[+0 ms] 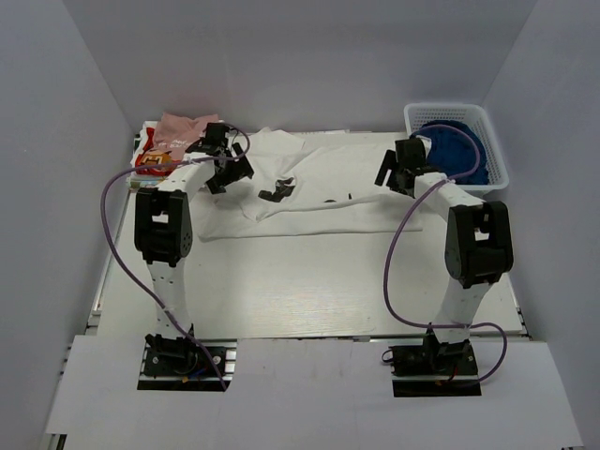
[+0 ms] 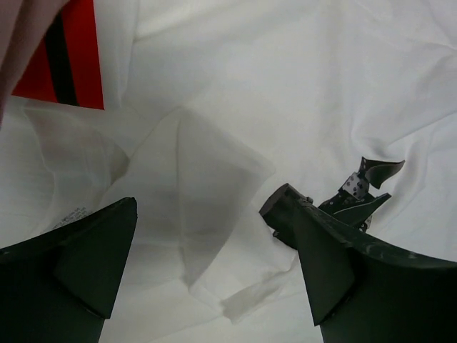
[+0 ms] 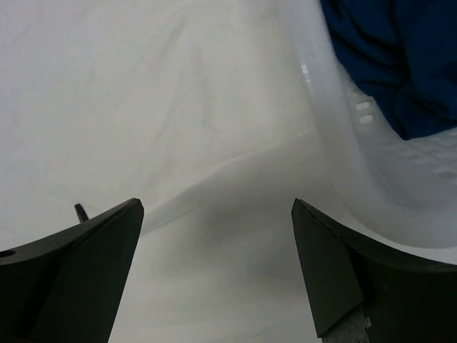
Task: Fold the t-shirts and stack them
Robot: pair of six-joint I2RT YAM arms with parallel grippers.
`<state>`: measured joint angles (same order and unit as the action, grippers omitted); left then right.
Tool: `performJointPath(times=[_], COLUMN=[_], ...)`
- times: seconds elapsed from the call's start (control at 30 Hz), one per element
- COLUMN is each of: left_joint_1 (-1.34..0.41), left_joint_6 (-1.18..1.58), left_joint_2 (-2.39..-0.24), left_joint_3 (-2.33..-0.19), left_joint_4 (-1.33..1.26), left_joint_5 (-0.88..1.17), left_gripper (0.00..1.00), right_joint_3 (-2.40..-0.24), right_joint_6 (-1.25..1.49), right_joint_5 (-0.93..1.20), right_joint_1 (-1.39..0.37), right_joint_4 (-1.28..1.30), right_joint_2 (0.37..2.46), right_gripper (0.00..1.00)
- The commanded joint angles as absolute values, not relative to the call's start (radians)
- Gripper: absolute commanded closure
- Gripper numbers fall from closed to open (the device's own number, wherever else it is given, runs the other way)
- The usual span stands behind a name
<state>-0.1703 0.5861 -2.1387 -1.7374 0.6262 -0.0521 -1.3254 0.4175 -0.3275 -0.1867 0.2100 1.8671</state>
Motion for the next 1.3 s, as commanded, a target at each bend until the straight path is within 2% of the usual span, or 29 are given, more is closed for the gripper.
performJointPath(times=[0.0,0.3,0.5,0.67,0.87,0.97,1.0,1.07,1.17,1.2,1.27], left_joint_1=[-0.164,-0.173,-0.207,-0.225,-0.247,-0.259,-0.268,-0.268,-0.279,-0.288,-0.288], left_joint_6=[0.551,0.586,0.554,0.543,0.534,0.525,0.516,0.506,0.485,0.485,0.454], left_joint_2=[-2.038,-1.783,-1.815,-1.931,-1.942,-1.977,-1.992,-2.040,-2.063,-2.074,-2.074], left_joint_3=[-1.709,-1.299,-1.263,-1.330,-1.351,-1.351,-1.365,-1.405,-1.448,-1.469,-1.494], left_joint_4=[0.597,0.397,0.356,0.388,0.388,0.388,0.399,0.408,0.445,0.472,0.501], left_joint_5=[0.035,0.176,0.302,0.301,0.290,0.290,0.301,0.314,0.301,0.279,0.218], left_gripper=[0.00,0.00,0.00,0.00,0.00,0.17,0.29,0.38,0.75,1.00,1.00], right_joint_3=[-1.330,-1.144,-1.160,-1.181,-1.180,-1.177,-1.172,-1.172,-1.183,-1.184,-1.181], right_joint_6=[0.359,0.353,0.370,0.399,0.394,0.397,0.396,0.394,0.394,0.393,0.396], right_joint_5=[-0.209,-0.063,-0.054,-0.051,-0.095,-0.107,-0.110,-0.120,-0.127,-0.127,-0.130], right_joint_1=[-0.215,-0.272,-0.285,-0.287,-0.279,-0.282,-0.281,-0.279,-0.279,-0.278,-0.279], right_joint_4=[0.181,0.109,0.095,0.089,0.101,0.104,0.103,0.101,0.110,0.113,0.114], right_joint_2=[1.822,1.752,1.798,1.827,1.841,1.848,1.850,1.853,1.861,1.861,1.859], right_gripper=[0.10,0.10,0.10,0.10,0.10,0.10,0.10,0.10,0.10,0.10,0.10])
